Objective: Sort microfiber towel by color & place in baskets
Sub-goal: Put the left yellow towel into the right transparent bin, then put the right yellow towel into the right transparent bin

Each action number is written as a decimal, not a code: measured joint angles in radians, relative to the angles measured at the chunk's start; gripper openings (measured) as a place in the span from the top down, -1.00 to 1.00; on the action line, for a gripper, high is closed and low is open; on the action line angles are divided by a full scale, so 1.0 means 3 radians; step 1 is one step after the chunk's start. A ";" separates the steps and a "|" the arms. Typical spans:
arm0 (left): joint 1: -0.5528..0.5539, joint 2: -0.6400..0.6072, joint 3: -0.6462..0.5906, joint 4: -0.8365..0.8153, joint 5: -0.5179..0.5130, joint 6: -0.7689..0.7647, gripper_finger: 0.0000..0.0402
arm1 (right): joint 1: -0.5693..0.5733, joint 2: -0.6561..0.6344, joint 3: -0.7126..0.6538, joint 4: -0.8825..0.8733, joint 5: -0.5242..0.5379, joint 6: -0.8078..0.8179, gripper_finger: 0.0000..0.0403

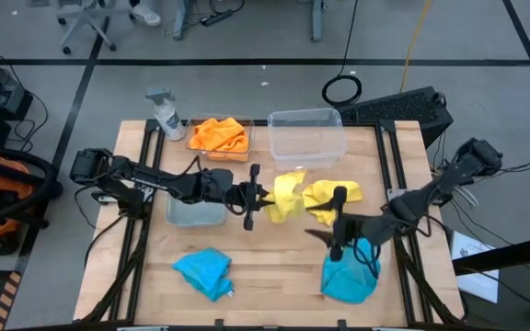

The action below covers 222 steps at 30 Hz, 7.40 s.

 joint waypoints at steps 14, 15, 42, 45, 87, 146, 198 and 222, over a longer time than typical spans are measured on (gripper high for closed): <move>-0.0026 0.0000 -0.0001 0.0031 0.0333 0.0011 0.89 | -0.0425 0.0531 -0.0001 0.0967 0.0190 -0.0735 -0.64; -0.0026 0.0000 -0.0001 0.0031 0.0336 0.0017 0.89 | -0.0454 0.0533 -0.0001 0.0956 0.0166 -0.0734 -0.61; -0.0111 -0.0024 -0.0004 -0.0154 0.0413 0.0101 0.50 | -0.0872 0.0515 -0.0001 0.0474 -0.0679 -0.0125 0.93; -0.0161 -0.0048 -0.0004 -0.0242 0.0432 0.0029 0.20 | -0.0866 0.0443 -0.0001 0.0464 -0.0676 -0.0168 0.90; -0.0212 -0.0373 -0.0005 -0.1187 -0.0378 -0.0085 -0.44 | -0.3119 -0.0251 0.0000 -0.0498 -0.1136 -0.0289 0.97; -0.0177 -0.0092 -0.0004 -0.0784 -0.0329 -0.0071 -0.44 | -0.3484 -0.0396 -0.0541 -0.0284 -0.1321 0.0419 0.04; -0.0177 -0.0094 -0.0004 -0.0715 -0.0333 -0.0079 -0.44 | -0.1592 0.1296 -0.0512 -0.1305 -0.1739 0.2734 0.25; -0.0162 0.0254 0.0053 0.0041 0.0000 -0.0041 -0.44 | -0.1253 0.0089 -0.0547 -0.0888 -0.1748 0.1901 0.90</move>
